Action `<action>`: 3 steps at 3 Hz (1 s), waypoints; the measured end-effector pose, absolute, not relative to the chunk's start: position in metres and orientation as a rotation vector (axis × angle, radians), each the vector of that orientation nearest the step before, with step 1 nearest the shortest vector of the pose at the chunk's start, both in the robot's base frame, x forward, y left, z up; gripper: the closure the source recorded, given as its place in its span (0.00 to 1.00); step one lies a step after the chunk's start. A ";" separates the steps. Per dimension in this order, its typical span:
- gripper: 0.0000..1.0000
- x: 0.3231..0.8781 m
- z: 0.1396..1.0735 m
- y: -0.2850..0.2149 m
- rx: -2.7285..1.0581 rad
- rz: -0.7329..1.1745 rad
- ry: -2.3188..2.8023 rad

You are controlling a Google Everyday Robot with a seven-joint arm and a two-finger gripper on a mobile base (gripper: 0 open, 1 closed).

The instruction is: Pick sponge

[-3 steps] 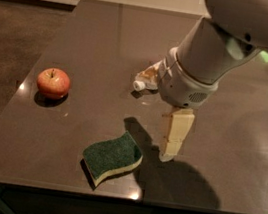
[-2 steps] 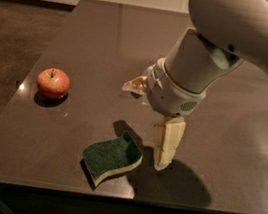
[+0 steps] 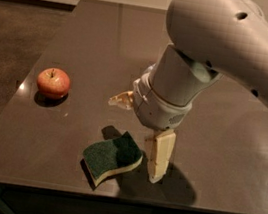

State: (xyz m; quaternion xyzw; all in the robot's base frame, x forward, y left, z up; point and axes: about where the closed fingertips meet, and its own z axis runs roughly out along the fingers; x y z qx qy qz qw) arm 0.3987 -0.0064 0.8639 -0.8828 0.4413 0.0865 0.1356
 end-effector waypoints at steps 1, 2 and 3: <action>0.00 0.392 0.854 -0.003 -2.602 0.273 1.261; 0.18 0.387 0.845 0.000 -2.643 0.273 1.259; 0.41 0.385 0.839 0.002 -2.681 0.267 1.266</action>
Offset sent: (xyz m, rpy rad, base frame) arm -0.0158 0.0089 -0.0324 -0.0970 0.0594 0.0621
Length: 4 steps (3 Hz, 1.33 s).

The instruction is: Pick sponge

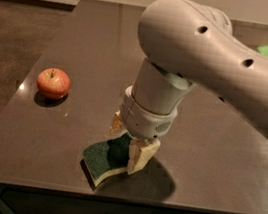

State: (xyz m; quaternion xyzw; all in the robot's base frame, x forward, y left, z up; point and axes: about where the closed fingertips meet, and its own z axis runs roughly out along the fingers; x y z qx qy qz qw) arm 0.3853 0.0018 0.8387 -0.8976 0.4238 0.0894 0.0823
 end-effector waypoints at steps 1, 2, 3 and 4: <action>0.64 0.386 0.839 0.001 -2.700 0.263 1.283; 0.88 0.394 0.855 -0.006 -2.658 0.300 1.347; 1.00 0.403 0.887 -0.016 -2.594 0.334 1.362; 1.00 0.428 0.948 -0.032 -2.471 0.323 1.354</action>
Offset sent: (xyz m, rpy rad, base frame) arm 0.0234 -0.0194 0.0409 0.0156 0.0696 -0.1168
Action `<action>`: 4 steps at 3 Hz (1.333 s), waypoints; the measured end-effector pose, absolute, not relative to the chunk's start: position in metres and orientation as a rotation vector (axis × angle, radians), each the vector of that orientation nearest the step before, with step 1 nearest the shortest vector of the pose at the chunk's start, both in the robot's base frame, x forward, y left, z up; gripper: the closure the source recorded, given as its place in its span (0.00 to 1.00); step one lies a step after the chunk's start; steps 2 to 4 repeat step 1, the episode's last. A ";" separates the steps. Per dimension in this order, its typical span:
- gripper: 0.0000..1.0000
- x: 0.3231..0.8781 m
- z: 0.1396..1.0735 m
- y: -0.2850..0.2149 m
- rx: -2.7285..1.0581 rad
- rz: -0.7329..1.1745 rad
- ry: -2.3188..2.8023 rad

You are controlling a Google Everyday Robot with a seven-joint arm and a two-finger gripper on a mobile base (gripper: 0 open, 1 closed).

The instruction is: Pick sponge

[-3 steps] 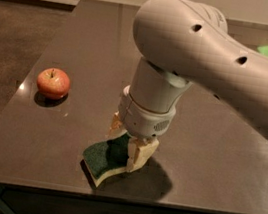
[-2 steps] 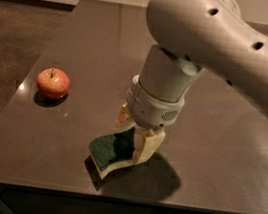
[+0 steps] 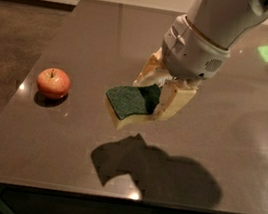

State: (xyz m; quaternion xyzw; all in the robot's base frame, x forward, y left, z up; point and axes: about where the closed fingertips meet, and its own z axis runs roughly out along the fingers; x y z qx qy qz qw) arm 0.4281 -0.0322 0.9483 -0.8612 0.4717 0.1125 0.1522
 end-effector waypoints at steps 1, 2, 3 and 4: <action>1.00 0.428 0.948 -0.032 -2.469 0.321 1.353; 1.00 0.428 0.948 -0.032 -2.469 0.321 1.353; 1.00 0.428 0.948 -0.032 -2.469 0.321 1.353; 1.00 0.428 0.948 -0.032 -2.469 0.321 1.353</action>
Offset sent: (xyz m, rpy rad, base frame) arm 0.0000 0.0000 0.0000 0.0000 0.0000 0.0000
